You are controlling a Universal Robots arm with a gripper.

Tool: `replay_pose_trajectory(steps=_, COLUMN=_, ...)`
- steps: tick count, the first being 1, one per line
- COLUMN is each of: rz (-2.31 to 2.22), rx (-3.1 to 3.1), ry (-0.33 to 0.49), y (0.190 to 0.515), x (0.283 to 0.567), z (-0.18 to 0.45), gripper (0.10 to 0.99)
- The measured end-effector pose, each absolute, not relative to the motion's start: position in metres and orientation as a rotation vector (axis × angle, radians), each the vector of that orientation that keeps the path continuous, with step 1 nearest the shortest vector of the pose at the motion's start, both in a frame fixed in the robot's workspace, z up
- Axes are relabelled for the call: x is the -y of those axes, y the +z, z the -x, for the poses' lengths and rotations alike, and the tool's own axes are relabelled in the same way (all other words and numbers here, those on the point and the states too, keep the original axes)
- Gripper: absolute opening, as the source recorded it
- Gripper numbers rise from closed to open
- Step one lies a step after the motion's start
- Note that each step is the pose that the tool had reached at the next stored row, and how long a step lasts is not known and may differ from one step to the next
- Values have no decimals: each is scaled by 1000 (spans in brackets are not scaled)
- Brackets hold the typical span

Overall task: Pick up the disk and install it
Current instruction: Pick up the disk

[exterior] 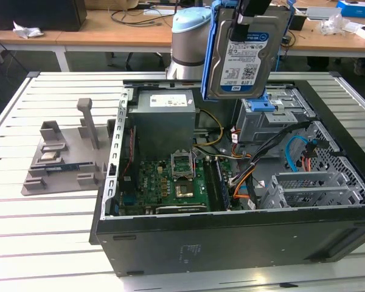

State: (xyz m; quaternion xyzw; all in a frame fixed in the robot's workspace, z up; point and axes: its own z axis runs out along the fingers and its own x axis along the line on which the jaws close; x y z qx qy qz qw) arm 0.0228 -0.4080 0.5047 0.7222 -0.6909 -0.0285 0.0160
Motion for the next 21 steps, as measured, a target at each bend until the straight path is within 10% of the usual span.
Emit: replay_pose_trajectory(steps=21, rz=-2241, rx=2154, ry=-89, y=503, x=466, z=-23, gripper=369)
